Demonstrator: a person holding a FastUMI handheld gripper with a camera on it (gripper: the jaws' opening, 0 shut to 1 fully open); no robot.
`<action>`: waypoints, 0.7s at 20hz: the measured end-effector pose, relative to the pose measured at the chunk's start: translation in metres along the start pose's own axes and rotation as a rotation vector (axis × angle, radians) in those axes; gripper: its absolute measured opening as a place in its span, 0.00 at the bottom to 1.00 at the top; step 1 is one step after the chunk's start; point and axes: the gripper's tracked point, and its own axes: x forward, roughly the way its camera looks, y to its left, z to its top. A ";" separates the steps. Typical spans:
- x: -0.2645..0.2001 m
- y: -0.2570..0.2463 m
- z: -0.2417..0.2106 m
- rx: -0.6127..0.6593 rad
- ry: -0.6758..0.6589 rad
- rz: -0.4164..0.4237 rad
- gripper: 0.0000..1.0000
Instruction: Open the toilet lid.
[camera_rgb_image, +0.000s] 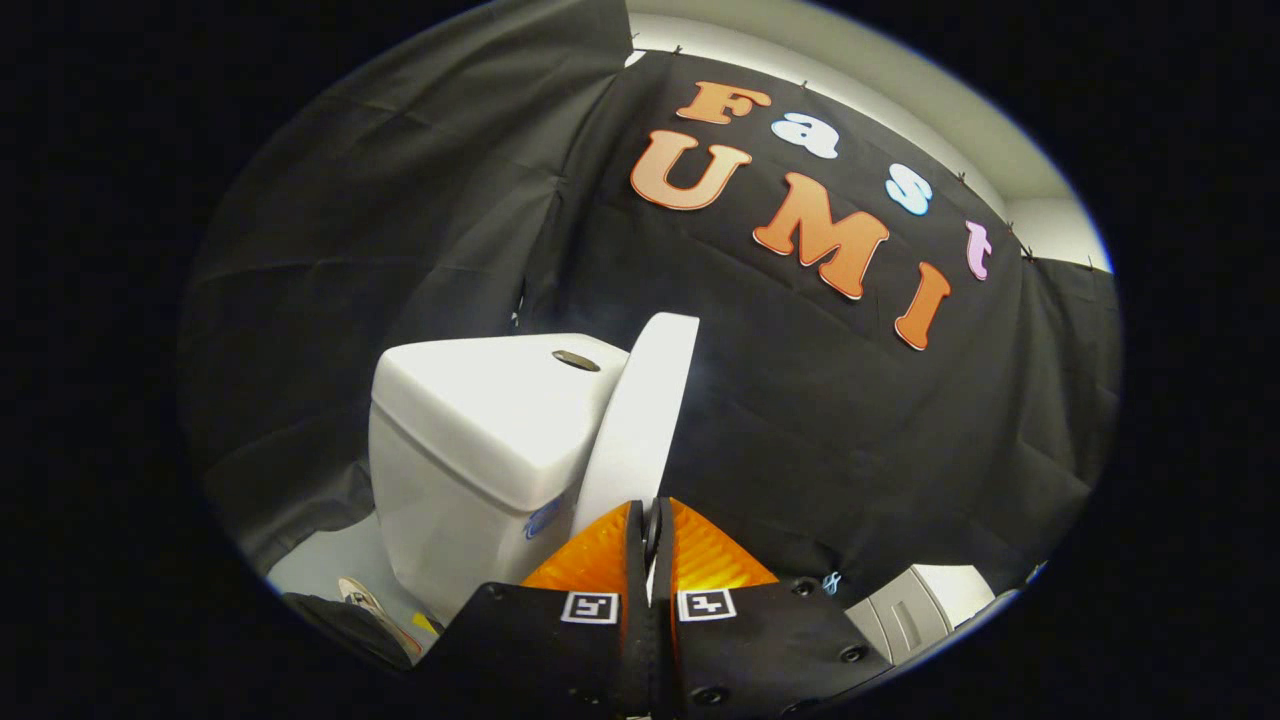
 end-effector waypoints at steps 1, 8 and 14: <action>0.001 0.000 0.001 -0.004 0.000 -0.006 0.08; -0.001 0.000 -0.003 0.010 -0.012 0.028 0.15; -0.005 0.003 0.002 0.053 -0.015 0.151 0.68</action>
